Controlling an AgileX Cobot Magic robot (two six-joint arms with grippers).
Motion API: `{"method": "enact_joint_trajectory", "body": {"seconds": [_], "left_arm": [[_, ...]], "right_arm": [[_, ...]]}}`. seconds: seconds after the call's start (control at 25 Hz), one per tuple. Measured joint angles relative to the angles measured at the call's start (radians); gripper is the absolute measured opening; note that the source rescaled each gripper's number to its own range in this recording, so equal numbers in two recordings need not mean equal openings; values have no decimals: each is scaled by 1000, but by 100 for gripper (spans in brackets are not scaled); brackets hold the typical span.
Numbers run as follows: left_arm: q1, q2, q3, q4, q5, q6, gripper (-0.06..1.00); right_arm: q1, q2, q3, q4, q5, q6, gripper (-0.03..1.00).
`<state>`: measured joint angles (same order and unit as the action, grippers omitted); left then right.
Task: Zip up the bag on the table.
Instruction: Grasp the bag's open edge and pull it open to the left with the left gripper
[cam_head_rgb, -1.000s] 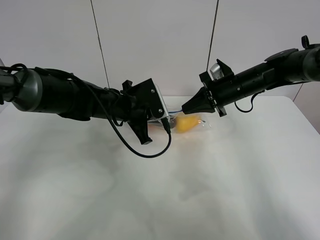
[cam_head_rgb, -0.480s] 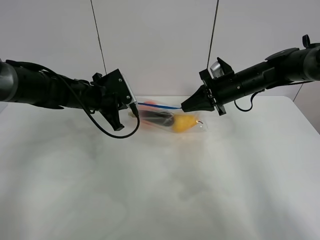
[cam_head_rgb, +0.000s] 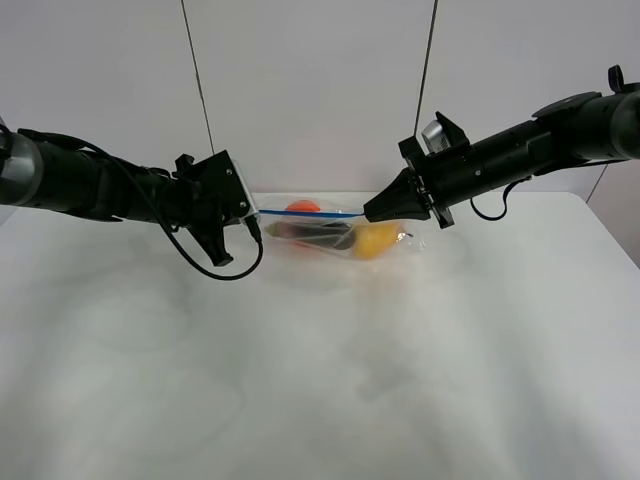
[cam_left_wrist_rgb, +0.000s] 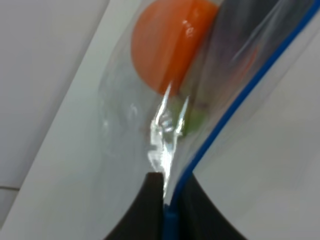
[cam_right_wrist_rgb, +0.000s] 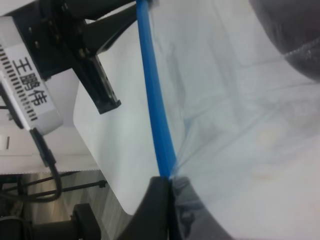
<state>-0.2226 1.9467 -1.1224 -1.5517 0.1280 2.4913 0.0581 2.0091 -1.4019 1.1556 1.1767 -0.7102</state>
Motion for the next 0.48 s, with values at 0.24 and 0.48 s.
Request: {"method": "enact_joint_trajectory", "body": {"seconds": [0.24, 0.48], "left_arm": [[44, 0, 0, 0, 10, 3, 0], [64, 0, 0, 0, 28, 3, 0]], "right_arm": [[0, 0, 0, 5, 0, 1, 0], [0, 0, 0, 5, 0, 1, 0]]}}
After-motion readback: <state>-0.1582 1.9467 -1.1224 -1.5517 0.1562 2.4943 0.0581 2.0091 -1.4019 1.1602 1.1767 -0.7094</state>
